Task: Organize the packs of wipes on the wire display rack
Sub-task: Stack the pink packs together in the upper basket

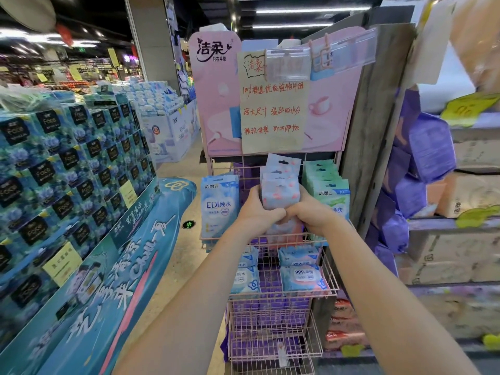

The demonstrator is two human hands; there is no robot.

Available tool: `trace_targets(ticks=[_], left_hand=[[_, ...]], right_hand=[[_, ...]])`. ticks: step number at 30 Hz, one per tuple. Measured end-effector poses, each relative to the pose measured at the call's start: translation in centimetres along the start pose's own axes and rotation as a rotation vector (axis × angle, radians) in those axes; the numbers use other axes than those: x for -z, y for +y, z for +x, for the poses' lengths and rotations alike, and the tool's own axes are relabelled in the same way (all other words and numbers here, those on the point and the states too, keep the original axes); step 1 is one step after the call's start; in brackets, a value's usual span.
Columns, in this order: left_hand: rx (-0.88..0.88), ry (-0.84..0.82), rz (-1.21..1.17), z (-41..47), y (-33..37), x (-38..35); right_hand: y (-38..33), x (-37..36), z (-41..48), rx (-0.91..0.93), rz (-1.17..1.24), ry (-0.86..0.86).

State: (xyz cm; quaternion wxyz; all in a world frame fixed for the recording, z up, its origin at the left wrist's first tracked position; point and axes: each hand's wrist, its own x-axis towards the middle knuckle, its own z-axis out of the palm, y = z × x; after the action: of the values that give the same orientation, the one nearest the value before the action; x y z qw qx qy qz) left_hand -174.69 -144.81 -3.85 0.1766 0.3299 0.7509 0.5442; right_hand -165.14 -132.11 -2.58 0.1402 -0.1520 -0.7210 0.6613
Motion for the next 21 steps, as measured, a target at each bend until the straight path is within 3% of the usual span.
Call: trace_targets(ticks=[11, 16, 21], left_hand=[[0.155, -0.243, 0.112, 0.0, 0.1, 1.0], [0.11, -0.262, 0.117, -0.2, -0.2, 0.7], [-0.02, -0.179, 0.093, -0.3, 0.3, -0.1]], right_hand=[[0.5, -0.3, -0.4, -0.047, 0.093, 0.094], [1.1, -1.0, -0.3, -0.052, 0.206, 0.213], [1.1, -2.0, 0.4, -0.018, 0.228, 0.221]])
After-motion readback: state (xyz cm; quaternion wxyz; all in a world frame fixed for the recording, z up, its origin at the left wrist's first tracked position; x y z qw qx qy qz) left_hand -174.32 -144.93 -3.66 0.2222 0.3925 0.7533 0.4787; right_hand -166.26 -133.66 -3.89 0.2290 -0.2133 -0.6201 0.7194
